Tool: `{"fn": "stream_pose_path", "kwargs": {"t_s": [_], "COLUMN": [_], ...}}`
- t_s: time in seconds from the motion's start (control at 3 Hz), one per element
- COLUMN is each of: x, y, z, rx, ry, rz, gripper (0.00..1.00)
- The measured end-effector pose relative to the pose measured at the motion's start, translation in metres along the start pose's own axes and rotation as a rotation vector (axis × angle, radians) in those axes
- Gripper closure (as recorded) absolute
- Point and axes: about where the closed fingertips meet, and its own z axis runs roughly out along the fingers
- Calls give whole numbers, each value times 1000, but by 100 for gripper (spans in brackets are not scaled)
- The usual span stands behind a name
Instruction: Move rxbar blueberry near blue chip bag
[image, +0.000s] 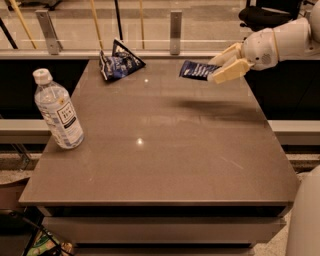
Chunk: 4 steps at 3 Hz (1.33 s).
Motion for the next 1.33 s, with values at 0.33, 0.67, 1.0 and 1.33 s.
{"fn": "stream_pose_path", "kwargs": {"t_s": [0.33,0.67,1.0,1.33], "x": [-18,-31,-41,-44], "y": [-11,-18,-28,-39], "z": [12,23,29,37], "rx": [-10,-6,45,127], "ry": [-2,15,50,76], "rz": [-17,-26,-41,-40], "gripper": [100,100,100,100]}}
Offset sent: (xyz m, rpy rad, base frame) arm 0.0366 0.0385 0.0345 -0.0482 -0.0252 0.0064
